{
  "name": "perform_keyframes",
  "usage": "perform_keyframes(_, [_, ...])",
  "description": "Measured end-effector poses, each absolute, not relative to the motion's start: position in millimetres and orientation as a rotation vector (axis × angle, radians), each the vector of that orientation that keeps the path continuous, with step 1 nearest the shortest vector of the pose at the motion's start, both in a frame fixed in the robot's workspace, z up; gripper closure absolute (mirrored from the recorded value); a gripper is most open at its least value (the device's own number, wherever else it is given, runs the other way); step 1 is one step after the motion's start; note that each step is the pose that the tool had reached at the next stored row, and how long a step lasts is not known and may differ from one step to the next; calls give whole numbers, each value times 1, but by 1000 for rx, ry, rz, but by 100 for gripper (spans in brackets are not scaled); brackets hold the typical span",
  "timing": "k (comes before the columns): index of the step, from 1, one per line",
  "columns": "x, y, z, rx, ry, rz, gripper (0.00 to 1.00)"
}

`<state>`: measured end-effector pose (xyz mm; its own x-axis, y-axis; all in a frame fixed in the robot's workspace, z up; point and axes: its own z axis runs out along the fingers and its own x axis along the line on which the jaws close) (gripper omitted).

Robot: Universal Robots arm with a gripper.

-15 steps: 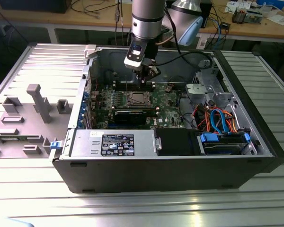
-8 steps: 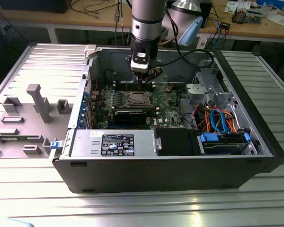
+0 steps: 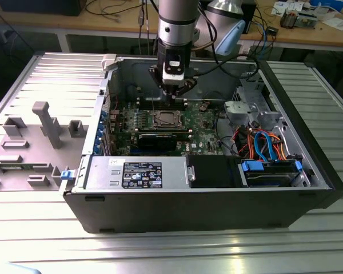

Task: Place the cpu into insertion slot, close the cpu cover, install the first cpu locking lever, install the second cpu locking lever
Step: 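Install the first cpu locking lever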

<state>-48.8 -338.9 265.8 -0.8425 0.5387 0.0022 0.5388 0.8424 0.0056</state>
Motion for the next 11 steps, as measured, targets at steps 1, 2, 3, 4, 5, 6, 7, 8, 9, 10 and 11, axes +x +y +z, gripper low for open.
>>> perform_keyframes(1, [-49, -339, 266, -865, -3019, -9, 89])
perform_keyframes(2, [-49, -339, 266, -837, -3027, -9, 89])
perform_keyframes(3, [-49, -339, 266, -811, -3034, -9, 89])
perform_keyframes(4, [-49, -339, 266, -790, -3040, -10, 89])
perform_keyframes(5, [-49, -339, 266, -750, -3050, -10, 89])
perform_keyframes(6, [-49, -339, 266, -705, -3061, -9, 89])
perform_keyframes(7, [-49, -339, 266, -690, -3064, -9, 89])
perform_keyframes(8, [-49, -339, 266, -688, -3064, -10, 89])
perform_keyframes(9, [-49, -339, 266, -688, -3064, -9, 89])
perform_keyframes(10, [-49, -339, 266, -687, -3065, -10, 89])
perform_keyframes(11, [-49, -339, 266, -687, -3065, -10, 89])
